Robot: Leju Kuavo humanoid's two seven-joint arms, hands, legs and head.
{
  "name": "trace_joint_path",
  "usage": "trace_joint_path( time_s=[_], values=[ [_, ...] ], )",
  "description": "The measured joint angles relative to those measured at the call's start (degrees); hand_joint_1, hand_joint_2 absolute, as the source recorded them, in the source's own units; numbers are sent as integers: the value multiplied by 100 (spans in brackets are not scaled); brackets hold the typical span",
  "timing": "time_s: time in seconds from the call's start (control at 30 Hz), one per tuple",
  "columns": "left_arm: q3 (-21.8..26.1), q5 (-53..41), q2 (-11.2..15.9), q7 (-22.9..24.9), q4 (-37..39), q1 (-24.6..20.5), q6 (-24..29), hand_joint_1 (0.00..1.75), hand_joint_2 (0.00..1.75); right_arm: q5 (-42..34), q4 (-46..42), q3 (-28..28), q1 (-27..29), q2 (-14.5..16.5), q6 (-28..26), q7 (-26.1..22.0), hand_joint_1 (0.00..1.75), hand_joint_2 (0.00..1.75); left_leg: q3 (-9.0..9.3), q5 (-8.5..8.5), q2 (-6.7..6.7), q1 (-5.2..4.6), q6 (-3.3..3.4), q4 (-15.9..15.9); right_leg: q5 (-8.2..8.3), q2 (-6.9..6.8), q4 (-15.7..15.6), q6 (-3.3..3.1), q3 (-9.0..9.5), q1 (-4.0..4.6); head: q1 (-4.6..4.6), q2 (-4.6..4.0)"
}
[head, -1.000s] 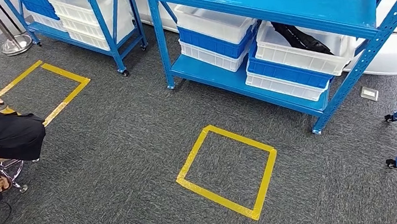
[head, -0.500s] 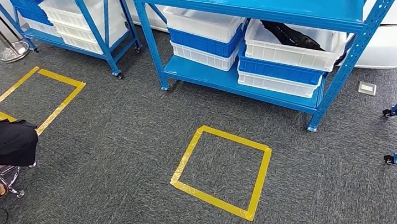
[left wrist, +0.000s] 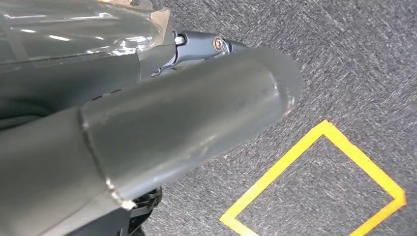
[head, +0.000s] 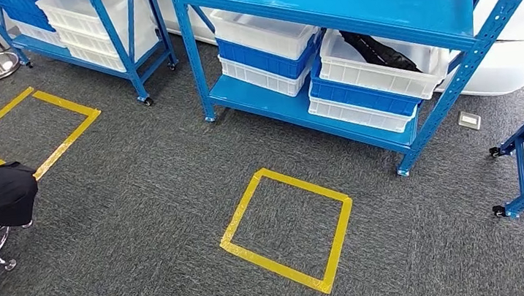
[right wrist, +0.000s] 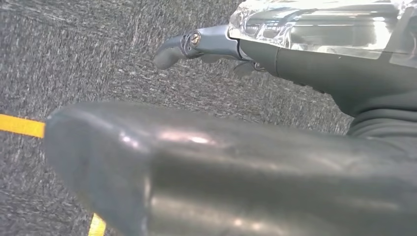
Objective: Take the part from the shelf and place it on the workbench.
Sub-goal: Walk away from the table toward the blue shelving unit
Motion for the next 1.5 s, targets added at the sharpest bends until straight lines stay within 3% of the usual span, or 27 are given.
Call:
trace_joint_path(
  time_s=[0.07,0.1,0.17,0.2,0.23,0.3,0.4,0.43,0.5,0.57,0.6,0.63,0.67,0.73,0.8,0.9,0.97,1.03,1.07,1.1,1.13,1.2,1.27,1.33,1.4,1.43,1.5],
  values=[
    [0,0,-2,1,0,2,0,0,0,0,1,-2,14,-6,0,2,0,0,11,-20,8,-8,2,5,-56,-3,378,49,-253,-6,-1,0],
    [0,0,-6,1,0,3,0,0,0,0,1,-3,19,-10,1,3,0,0,25,-34,8,-9,-4,8,58,-7,230,99,-207,-6,2,0],
    [0,0,-17,1,0,4,0,0,0,1,0,-4,19,-22,2,4,0,0,75,-70,7,-13,-36,10,428,-47,-553,176,141,-10,4,0],
    [0,0,-20,1,0,3,-1,0,0,1,-1,-5,16,-26,4,4,0,0,101,-97,6,-26,-64,15,579,-71,-925,171,319,1,4,0],
    [0,0,-22,1,0,1,-1,0,0,1,0,-5,13,-28,5,5,0,0,119,-122,6,-39,-94,19,664,-88,-1158,132,435,12,0,0],
    [0,0,-25,1,0,-2,-1,0,0,1,0,-7,11,-29,7,7,0,0,135,-156,12,-54,-148,23,694,-86,-1258,28,491,46,-3,0],
    [0,0,-27,0,-7,-6,-1,0,0,1,-1,-11,7,-32,7,7,0,0,78,-291,14,-26,-226,195,699,-61,-1291,-99,553,-28,-15,0],
    [0,0,-26,0,-9,-7,-1,0,0,1,-1,-13,4,-34,7,7,0,0,-32,-431,6,-14,-256,446,696,-58,-1303,-139,584,-58,-23,0],
    [0,0,-26,0,-9,-3,-1,0,0,2,-1,-17,3,-36,7,7,0,0,-437,-779,-10,11,-310,1234,670,-57,-1304,-195,617,-57,-39,0],
    [0,1,-26,1,-9,1,-1,0,0,1,0,-20,7,-32,7,8,0,0,-781,-868,-12,37,-347,1749,646,-46,-1303,-213,644,-56,-38,0],
    [0,2,-24,0,-9,1,-1,0,0,1,0,-21,8,-32,7,8,0,0,-805,-741,-11,51,-356,1695,630,-33,-1303,-208,665,-59,-39,0],
    [0,4,-20,-1,-10,0,-1,0,0,1,0,-23,9,-31,8,8,0,0,-709,-521,-10,66,-357,1414,609,-17,-1302,-195,695,-65,-38,0],
    [0,7,-15,-2,-10,0,0,0,0,2,-1,-25,8,-31,9,8,0,0,-532,-270,-10,80,-354,999,584,-2,-1302,-171,725,-68,-41,0],
    [-1,14,-8,-5,-11,-6,1,0,0,3,-1,-28,3,-28,11,8,0,0,-209,0,-22,75,-330,299,523,16,-1300,-101,744,-39,-44,0],
    [-2,19,-8,-12,-11,-12,4,0,0,6,-1,-31,3,-30,11,9,0,0,-130,-28,-36,38,-253,84,515,19,-1292,-4,759,0,-45,0],
    [-4,23,-18,-31,-11,-7,27,0,0,13,-1,-35,5,-33,11,14,0,0,-34,-58,-44,15,-61,22,495,5,-1100,101,784,-4,-43,0],
    [-4,35,-21,-39,-12,-8,37,0,0,28,-1,-37,-12,-31,10,15,0,0,61,-67,-34,14,6,7,204,-12,-570,73,510,-20,-28,0],
    [-4,47,-19,-43,-13,-7,39,0,0,43,-1,-40,-8,-28,8,19,0,0,83,-97,-31,1,26,12,-107,-16,184,55,68,-18,-17,0],
    [-4,50,-22,-43,-13,-2,40,0,0,48,-1,-43,5,-31,5,23,0,0,98,-117,-33,-4,26,14,-160,-16,391,69,-88,-14,-16,0],
    [-4,52,-26,-43,-13,4,41,0,0,51,-1,-45,15,-34,2,27,0,0,122,-140,-37,-8,19,16,-114,-17,391,103,-145,-9,-12,0],
    [-4,55,-29,-43,-13,8,42,0,0,55,-1,-48,21,-37,0,32,0,0,159,-169,-41,-11,8,18,37,-19,156,147,-87,-7,-13,0],
    [-4,59,-34,-43,-13,10,43,0,0,62,0,-51,25,-40,-3,40,0,0,256,-244,-41,-15,-27,22,466,-42,-652,192,197,-2,-9,0],
    [-4,63,-37,-43,-12,9,46,0,0,64,1,-57,25,-41,-4,53,0,0,319,-323,-38,-26,-88,23,605,-90,-1145,90,375,36,-4,0],
    [-4,66,-40,-43,-13,8,49,0,0,64,1,-68,33,-43,-4,67,0,0,354,-365,-35,-35,-157,60,576,-107,-1209,-63,408,61,-3,0],
    [-5,67,-45,-46,-13,6,48,0,0,62,0,-81,36,-43,-5,74,0,0,365,-426,-32,-25,-215,184,622,-84,-1243,-163,537,18,-5,0],
    [-7,66,-46,-48,-13,3,47,0,0,61,0,-88,29,-45,-5,76,0,0,315,-489,-33,-16,-239,324,607,-77,-1250,-204,621,-2,-7,0],
    [-10,62,-46,-49,-13,-2,43,0,0,60,-1,-94,10,-50,-7,76,0,0,-40,-737,-35,3,-296,954,547,-70,-1260,-274,731,-13,-12,0]
  ],
)
